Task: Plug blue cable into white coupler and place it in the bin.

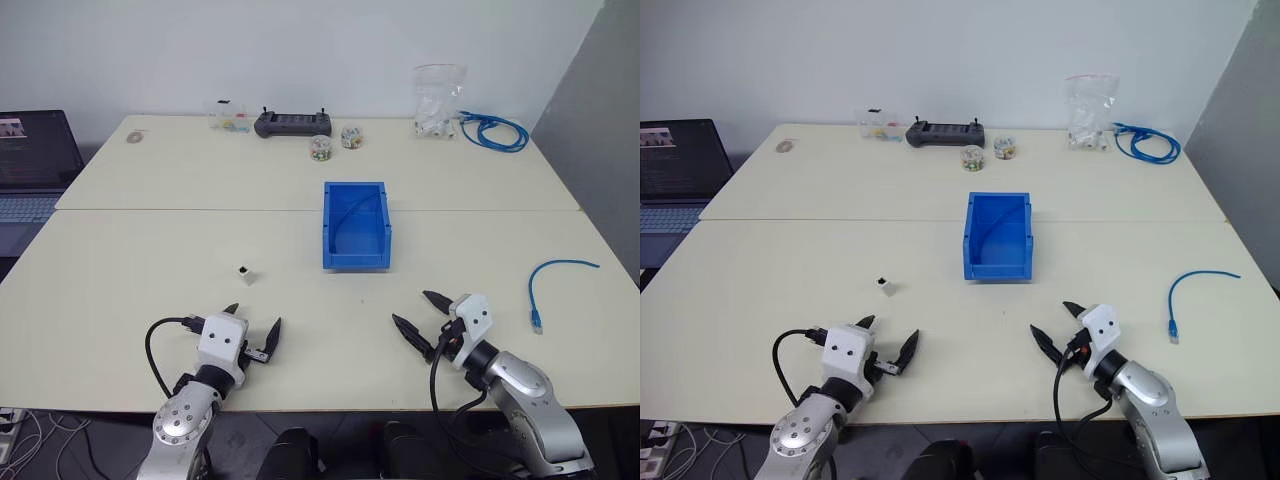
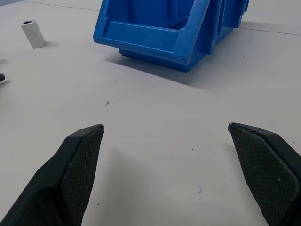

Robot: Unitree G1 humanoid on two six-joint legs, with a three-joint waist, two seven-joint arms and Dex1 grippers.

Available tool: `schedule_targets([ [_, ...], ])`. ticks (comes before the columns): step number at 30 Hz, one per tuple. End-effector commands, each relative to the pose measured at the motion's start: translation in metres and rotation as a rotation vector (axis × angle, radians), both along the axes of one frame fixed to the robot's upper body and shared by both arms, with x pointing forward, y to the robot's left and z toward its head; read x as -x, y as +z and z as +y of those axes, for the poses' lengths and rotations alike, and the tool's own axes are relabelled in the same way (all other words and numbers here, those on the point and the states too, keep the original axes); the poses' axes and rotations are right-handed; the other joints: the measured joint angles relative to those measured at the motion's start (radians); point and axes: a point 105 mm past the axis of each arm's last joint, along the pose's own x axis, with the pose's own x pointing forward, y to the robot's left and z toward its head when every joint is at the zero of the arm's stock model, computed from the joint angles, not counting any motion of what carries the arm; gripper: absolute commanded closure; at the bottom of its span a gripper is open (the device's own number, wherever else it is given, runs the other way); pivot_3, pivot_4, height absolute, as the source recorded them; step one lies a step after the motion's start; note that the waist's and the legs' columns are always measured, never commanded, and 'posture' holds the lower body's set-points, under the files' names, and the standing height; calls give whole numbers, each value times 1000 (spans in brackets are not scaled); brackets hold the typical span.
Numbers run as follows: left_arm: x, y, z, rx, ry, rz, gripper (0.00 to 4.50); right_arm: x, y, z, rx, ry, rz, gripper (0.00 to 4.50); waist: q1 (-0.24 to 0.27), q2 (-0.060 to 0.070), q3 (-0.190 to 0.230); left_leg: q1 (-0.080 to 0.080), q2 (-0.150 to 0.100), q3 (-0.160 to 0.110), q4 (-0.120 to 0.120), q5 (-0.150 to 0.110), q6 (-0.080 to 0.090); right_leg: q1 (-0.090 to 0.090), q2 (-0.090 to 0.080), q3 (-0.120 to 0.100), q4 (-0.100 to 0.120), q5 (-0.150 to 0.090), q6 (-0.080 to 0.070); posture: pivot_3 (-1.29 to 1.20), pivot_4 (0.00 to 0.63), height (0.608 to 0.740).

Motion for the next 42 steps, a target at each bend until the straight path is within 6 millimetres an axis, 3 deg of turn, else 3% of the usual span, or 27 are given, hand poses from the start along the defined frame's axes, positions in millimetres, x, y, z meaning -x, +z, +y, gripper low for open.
schedule_targets([
  [1, -1, 13, -7, 0, -22, -59, 0, 0, 11, 0, -8, 4, -48, 13, 0, 0, 0, 0, 0, 0, 0, 0, 0, 0, 0, 0, 0, 0, 0, 0, 150, 740],
  [9, 1, 9, -9, -44, -64, -29, 0, 0, 12, 0, -1, 7, -55, 13, 0, 0, 0, 0, 0, 0, 0, 0, 0, 0, 0, 0, 0, 0, 0, 0, 150, 740],
  [15, 11, 31, -30, 104, -300, -41, 0, 0, 18, 2, 16, 28, -84, 13, 0, 0, 0, 0, 0, 0, 0, 0, 0, 0, 0, 0, 0, 0, 0, 0, 150, 740],
  [21, 7, 57, -58, 77, -538, -76, 0, 1, 33, -2, 30, 24, -133, 13, 0, 1, 0, 0, 0, 0, 0, 0, 0, 0, 0, 0, 0, 0, 0, 0, 150, 740],
  [27, -4, 73, -75, 57, -639, -103, 0, -3, 50, -16, 44, -14, -169, 13, -1, 1, 0, 0, 0, 0, 0, 0, 0, 0, 0, 0, 0, 1, -1, 0, 150, 740],
  [33, -5, 82, -93, 68, -779, -71, 0, -15, 71, -74, 15, -255, -84, 13, 0, 1, 0, 0, -1, 0, 1, 0, 0, 1, 0, 1, 0, 2, -2, 0, 150, 740],
  [35, -7, 82, -97, 65, -811, -45, 0, -17, 74, -100, 62, -364, -32, 13, 1, 1, 0, 0, -1, 0, 1, 0, 0, 1, 0, 1, 0, 3, -4, 0, 150, 740],
  [42, 1, 79, -114, 43, -983, 15, 0, -25, 79, -160, 197, -578, 153, 13, -4, 1, 0, 0, 0, 1, 0, 0, 0, 0, 1, 1, 1, 3, -4, 0, 150, 740],
])
